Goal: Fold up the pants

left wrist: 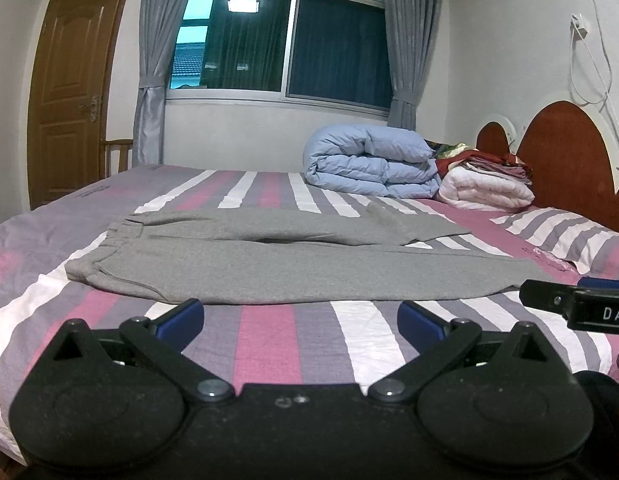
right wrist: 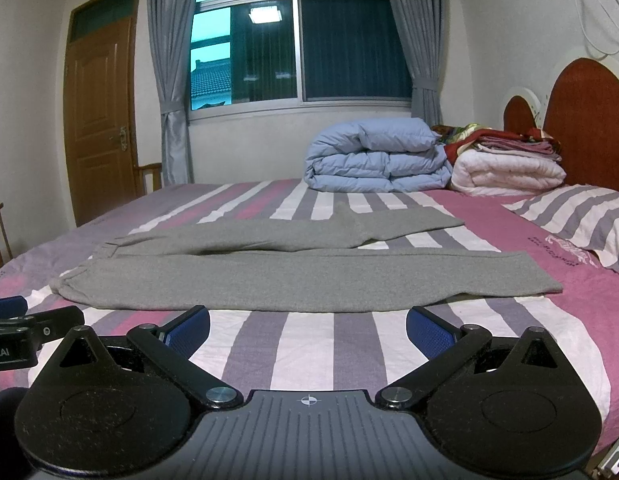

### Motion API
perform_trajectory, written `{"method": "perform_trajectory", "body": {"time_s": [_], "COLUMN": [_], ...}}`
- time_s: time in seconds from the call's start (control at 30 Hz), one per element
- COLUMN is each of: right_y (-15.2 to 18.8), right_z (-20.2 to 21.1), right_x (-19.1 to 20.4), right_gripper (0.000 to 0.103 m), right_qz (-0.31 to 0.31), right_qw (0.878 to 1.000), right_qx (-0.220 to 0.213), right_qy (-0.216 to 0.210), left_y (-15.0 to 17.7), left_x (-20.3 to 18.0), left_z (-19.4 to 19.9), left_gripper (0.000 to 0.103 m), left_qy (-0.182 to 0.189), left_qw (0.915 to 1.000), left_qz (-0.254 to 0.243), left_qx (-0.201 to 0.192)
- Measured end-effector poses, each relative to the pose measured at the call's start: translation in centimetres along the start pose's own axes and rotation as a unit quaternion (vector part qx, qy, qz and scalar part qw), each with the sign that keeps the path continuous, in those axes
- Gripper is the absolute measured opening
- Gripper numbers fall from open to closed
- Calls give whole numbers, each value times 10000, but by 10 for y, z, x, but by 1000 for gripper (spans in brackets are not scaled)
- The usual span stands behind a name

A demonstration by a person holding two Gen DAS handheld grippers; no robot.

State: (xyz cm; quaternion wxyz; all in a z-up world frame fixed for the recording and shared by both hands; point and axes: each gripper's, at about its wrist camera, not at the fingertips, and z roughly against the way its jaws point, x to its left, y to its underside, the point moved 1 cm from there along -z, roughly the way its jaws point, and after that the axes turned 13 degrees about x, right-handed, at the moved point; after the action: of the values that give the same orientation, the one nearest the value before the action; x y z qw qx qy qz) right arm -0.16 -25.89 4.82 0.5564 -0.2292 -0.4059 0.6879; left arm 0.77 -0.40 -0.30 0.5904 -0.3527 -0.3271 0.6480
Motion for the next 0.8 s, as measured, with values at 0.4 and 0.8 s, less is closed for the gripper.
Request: {"method": "perform_trajectory", "body": {"time_s": [0.4,0.8], "right_y": [0,0], "right_z": [0,0], "right_x": [0,0], "right_gripper": [103,103], "right_qz": [-1,3], "right_qw": [10000,10000], "right_qx": [-1,-5], "right_qy": [0,-9], "left_y": [0,-2], "left_x": [0,1], "left_z": [0,-1], "left_gripper": [97,95], "left_qy": [7,50], "left_qw": [10000,10000], "left_qz": [-2,8], "left_qx": [-2,42]}}
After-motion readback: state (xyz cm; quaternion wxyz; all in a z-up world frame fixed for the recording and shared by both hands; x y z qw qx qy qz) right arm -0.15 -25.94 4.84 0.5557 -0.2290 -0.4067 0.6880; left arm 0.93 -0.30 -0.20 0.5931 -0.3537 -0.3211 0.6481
